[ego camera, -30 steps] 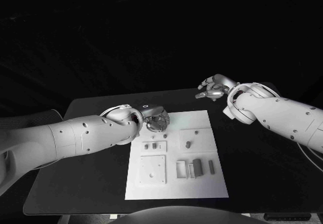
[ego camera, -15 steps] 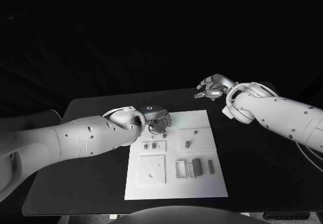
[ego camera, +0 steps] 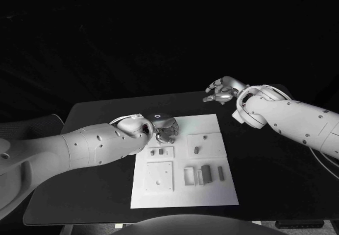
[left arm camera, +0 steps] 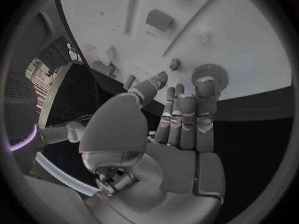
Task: Assemble the parts on the task board
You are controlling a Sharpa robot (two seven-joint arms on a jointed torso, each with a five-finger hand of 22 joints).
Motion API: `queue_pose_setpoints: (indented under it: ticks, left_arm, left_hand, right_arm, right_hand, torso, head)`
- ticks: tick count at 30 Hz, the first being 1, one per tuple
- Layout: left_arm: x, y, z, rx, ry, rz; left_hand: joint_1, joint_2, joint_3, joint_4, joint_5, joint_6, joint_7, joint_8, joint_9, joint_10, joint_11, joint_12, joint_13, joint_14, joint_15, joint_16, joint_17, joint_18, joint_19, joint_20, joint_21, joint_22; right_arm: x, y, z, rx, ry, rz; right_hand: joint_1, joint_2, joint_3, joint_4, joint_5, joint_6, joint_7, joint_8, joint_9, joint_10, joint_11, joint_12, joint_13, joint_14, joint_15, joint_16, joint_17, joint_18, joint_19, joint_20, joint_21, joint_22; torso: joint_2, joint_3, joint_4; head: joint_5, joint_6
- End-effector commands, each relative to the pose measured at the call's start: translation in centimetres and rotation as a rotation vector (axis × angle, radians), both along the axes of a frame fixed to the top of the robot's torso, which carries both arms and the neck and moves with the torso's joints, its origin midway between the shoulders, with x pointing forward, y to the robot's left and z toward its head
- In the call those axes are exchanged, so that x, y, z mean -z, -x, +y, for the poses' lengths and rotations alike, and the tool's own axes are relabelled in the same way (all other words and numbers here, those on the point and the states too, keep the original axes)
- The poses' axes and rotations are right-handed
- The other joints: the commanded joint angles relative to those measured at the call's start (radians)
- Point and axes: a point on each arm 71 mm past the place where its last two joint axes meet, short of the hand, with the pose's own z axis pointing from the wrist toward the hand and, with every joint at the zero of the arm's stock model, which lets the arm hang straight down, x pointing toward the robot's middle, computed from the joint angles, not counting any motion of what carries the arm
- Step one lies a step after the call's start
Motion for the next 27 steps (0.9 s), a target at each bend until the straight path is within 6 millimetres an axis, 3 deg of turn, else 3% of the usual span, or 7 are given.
queue_pose_setpoints:
  ticks: [1, 12, 27]
  left_arm:
    - [0.4, 0.0, 0.0, 0.012, -0.02, 0.01]
    - [1.2, 0.0, 0.2, 0.0, -0.023, 0.014]
    - [1.7, 0.0, 0.3, -0.002, -0.025, 0.021]
  left_hand:
    - [-0.007, 0.005, -0.003, -0.002, 0.004, -0.001, 0.004, 0.003, -0.003, 0.007, 0.003, -0.006, -0.003, 0.006, -0.001, 0.004, 0.002, 0.132, 0.007, 0.003, 0.004, 0.021]
    - [-0.019, -0.006, -0.01, 0.001, 0.002, -0.008, 0.007, -0.001, -0.009, 0.007, 0.005, -0.013, -0.009, 0.006, 0.001, 0.004, 0.002, 0.135, 0.007, 0.006, 0.005, 0.021]
    - [-0.013, 0.009, -0.003, 0.002, 0.004, 0.007, 0.01, 0.008, -0.013, 0.037, 0.003, -0.007, -0.01, 0.008, -0.001, 0.007, 0.003, 0.14, 0.01, 0.006, 0.009, 0.021]
  right_arm:
    - [0.0, 0.1, 0.2, -0.015, 0.003, -0.003]
    - [0.0, 0.1, 0.2, -0.015, 0.003, -0.003]
    - [0.0, 0.1, 0.3, -0.018, 0.002, -0.003]
  right_hand:
    - [-0.011, 0.002, 0.0, 0.005, 0.003, 0.001, 0.017, 0.006, -0.001, -0.008, 0.0, 0.004, -0.002, -0.006, 0.003, 0.005, -0.001, 0.014, 0.003, -0.007, -0.006, 0.018]
    - [-0.011, 0.002, 0.0, 0.004, 0.003, 0.001, 0.017, 0.006, -0.001, -0.008, 0.0, 0.004, -0.002, -0.005, 0.003, 0.005, -0.001, 0.014, 0.003, -0.007, -0.006, 0.018]
    - [-0.011, 0.003, 0.0, 0.004, 0.003, 0.001, 0.017, 0.006, -0.002, -0.008, -0.001, 0.004, -0.002, -0.005, 0.003, 0.005, -0.001, 0.014, 0.003, -0.007, -0.006, 0.018]
  torso:
    - [0.0, 0.0003, -0.0003]
    - [-0.001, 0.0008, -0.0002]
    - [-0.002, 0.0008, 0.0002]
  head:
    - [-0.001, -0.002]
    - [-0.003, -0.004]
    - [-0.003, -0.005]
